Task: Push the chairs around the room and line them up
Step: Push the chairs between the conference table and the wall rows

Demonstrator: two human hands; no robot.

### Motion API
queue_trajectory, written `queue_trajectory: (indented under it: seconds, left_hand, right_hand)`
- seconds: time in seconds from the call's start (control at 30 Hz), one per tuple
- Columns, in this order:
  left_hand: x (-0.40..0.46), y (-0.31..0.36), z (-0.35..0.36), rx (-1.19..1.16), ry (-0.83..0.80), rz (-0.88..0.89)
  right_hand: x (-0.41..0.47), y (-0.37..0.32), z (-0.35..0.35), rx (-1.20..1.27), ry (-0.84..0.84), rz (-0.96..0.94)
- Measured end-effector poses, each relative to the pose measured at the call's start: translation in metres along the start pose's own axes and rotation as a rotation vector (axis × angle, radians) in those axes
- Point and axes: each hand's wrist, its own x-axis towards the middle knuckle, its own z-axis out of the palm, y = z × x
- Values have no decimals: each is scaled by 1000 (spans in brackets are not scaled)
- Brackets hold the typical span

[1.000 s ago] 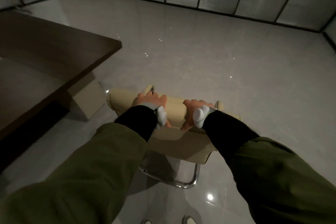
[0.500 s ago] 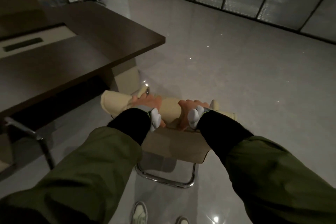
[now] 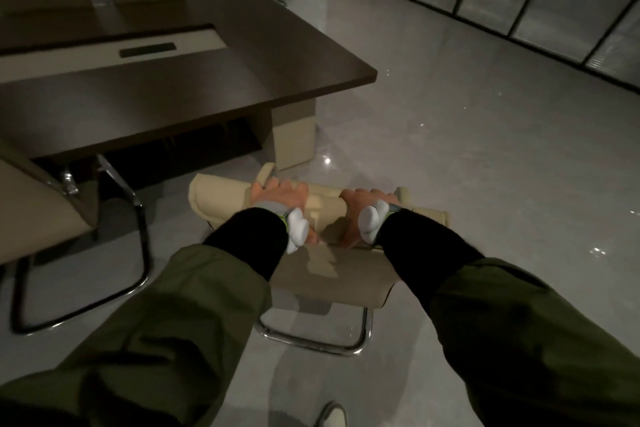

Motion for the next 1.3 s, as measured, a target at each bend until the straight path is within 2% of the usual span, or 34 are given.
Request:
queue_trajectory:
  seconds: [0.13,0.27,0.4,0.7,0.93,1.1,1.3]
  left_hand:
    - [-35,-12,9,-12,8,-63]
    - [-76,-31,22,-48,28,-108]
    - [-117,-47,37,-37,31,-169]
    - [-181,-83,64,-47,40,-310]
    - [-190,-98,67,-35,93,-390]
    - [-166,-112,60,-56,26,-414]
    - [-137,-123,45,-69,9,-474]
  right_hand:
    - [-14,-25,7,7,-22,-41]
    - [-26,-51,20,22,-139,-83]
    - [-56,-94,16,-120,-142,-143]
    - [-82,-157,26,-174,-198,-318]
    - [-65,-177,29,-231,-210,-431]
    - [-39,-176,24,-125,-256,-445]
    - [-3,-186,10,-146,-246,-482]
